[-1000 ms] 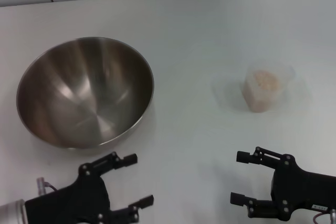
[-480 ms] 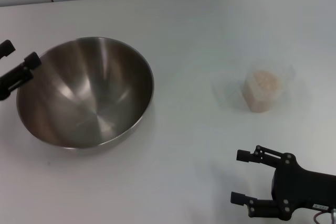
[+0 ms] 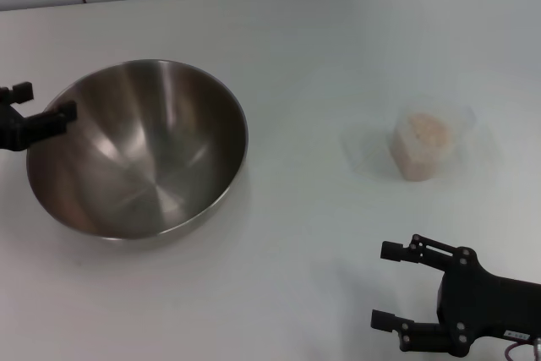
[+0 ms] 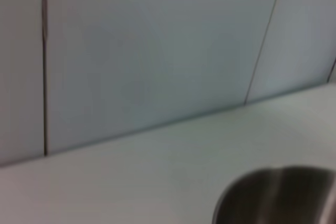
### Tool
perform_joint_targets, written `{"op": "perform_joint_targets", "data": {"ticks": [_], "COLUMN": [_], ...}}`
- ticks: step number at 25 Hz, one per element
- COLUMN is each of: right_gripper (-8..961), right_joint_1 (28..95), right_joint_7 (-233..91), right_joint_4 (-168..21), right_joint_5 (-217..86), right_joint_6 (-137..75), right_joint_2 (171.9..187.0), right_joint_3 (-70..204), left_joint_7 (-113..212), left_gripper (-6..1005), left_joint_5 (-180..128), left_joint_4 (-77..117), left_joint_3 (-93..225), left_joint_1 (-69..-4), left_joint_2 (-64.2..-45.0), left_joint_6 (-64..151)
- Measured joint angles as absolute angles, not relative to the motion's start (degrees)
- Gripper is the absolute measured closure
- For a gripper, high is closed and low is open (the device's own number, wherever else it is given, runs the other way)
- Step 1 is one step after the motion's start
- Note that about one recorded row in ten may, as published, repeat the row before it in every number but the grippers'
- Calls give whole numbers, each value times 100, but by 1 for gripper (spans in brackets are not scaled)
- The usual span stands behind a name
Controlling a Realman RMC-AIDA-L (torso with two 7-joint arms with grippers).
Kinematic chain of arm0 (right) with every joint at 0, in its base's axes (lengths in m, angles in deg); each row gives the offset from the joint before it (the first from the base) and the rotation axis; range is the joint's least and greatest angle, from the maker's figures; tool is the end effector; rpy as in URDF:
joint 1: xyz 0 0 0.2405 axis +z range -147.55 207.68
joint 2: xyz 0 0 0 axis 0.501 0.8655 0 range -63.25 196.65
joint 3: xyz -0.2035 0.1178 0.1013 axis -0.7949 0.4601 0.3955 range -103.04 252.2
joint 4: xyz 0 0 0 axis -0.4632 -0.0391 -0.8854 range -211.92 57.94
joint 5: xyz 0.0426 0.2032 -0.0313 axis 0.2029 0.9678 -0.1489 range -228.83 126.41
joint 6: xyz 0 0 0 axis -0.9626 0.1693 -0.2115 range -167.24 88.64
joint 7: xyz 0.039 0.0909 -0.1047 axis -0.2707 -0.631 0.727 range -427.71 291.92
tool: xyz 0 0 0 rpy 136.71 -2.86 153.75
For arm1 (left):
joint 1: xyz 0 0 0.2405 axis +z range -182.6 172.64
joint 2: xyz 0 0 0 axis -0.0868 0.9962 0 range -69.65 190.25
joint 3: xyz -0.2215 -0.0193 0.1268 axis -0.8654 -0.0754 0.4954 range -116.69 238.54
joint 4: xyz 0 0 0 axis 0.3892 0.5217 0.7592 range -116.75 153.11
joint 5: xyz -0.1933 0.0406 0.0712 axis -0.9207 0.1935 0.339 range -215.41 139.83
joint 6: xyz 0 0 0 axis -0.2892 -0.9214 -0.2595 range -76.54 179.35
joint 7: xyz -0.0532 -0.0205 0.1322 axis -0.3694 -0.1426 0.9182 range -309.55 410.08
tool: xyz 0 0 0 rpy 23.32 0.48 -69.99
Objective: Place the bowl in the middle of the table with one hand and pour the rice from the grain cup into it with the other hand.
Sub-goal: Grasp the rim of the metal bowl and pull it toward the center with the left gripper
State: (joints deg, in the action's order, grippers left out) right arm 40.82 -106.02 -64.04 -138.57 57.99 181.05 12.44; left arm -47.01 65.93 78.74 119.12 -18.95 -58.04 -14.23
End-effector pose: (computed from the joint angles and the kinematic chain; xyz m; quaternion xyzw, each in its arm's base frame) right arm 0.3327 0.1755 -0.0354 -0.9193 0.1517 0.3300 0.1518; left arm -0.2970 0.3351 0.0497 -0.8788 -0.3046 -0.1774 0.3217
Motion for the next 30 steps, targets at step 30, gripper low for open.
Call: {"op": "perform_joint_targets", "data": {"ticks": [30], "right_gripper": [109], "right_joint_1": [4079], "right_joint_7": [-10622], "right_joint_4": [-6420], "right_joint_5": [-13858], "right_joint_6": [5735], "right_joint_2": [18100], "right_joint_3": [1235], "left_joint_7": [-5670], "left_gripper": [585], "left_joint_5": [8296], "left_joint_4": [8017], "left_joint_3": [12108], "left_joint_1": [-2732], "left_joint_2": [-5816], "left_joint_6": [-1922]}}
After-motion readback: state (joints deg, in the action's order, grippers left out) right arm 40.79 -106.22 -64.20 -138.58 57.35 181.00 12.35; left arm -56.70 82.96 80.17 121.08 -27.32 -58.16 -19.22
